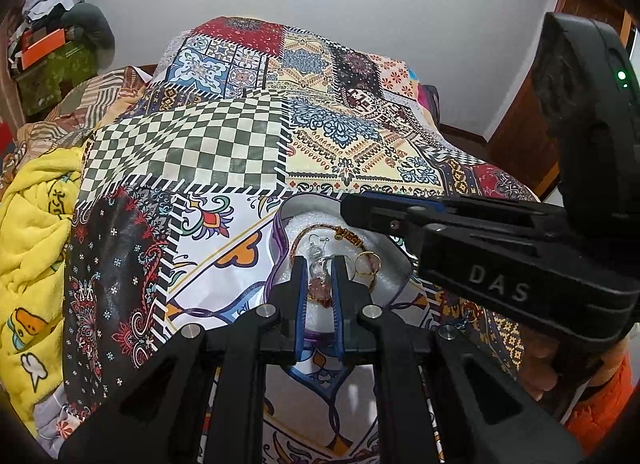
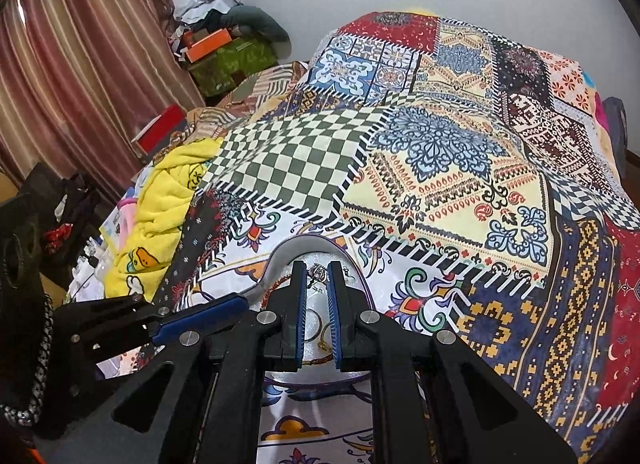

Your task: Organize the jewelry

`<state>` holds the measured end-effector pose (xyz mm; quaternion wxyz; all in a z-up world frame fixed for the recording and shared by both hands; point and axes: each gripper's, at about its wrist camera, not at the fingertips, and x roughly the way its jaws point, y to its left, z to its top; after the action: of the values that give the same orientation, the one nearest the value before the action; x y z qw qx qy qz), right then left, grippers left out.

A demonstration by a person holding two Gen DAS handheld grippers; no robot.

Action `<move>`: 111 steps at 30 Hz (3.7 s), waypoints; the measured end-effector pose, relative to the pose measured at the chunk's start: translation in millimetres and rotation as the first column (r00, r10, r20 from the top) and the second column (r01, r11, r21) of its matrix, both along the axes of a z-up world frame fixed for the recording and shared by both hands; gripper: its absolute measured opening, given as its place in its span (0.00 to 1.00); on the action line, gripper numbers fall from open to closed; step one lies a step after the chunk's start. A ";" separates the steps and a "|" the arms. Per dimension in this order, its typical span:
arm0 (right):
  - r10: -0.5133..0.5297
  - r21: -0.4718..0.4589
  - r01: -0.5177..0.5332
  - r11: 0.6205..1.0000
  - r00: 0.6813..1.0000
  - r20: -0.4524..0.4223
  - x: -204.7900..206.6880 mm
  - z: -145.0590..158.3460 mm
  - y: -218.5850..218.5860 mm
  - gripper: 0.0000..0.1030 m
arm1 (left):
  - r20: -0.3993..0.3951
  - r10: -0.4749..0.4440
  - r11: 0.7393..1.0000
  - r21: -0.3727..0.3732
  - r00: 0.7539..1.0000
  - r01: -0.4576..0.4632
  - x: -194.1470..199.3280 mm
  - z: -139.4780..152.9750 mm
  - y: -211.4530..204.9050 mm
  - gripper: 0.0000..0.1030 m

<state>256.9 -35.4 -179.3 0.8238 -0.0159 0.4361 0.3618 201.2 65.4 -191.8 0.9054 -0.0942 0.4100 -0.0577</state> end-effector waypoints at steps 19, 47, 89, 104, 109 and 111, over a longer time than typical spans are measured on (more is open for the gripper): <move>-0.020 -0.015 0.020 1.000 1.000 0.010 -8.5 13.4 -18.1 0.19 | 0.009 0.015 1.000 0.020 1.000 -0.016 -8.3 14.2 1.9 0.12; -0.192 -0.119 0.201 0.972 0.978 0.084 -52.7 19.8 -124.8 0.36 | -0.011 -0.099 0.994 0.040 0.995 0.099 -34.8 30.1 -59.5 0.27; -0.232 -0.094 0.227 0.969 0.972 -0.041 -60.9 -16.4 -153.4 0.36 | -0.164 -0.220 0.974 0.011 0.962 0.225 4.3 -41.6 -112.3 0.05; -0.113 -0.117 0.107 0.987 0.992 -0.051 -58.8 -24.5 -106.3 0.36 | -0.026 -0.132 0.991 0.005 0.991 0.132 -24.3 10.7 -72.7 0.05; -0.071 -0.147 0.062 0.987 0.996 -0.058 -53.0 -33.3 -88.7 0.36 | -0.028 -0.090 0.996 0.000 0.996 0.090 -30.4 7.6 -57.8 0.05; -0.055 -0.159 0.045 0.986 0.997 -0.061 -51.0 -37.5 -83.3 0.36 | -0.028 -0.079 0.997 -0.004 0.997 0.078 -32.0 6.9 -52.5 0.05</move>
<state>205.9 -118.8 -216.8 0.8140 -0.0582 0.4904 0.3057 169.2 12.8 -184.9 0.8963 -0.0800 0.4262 -0.0924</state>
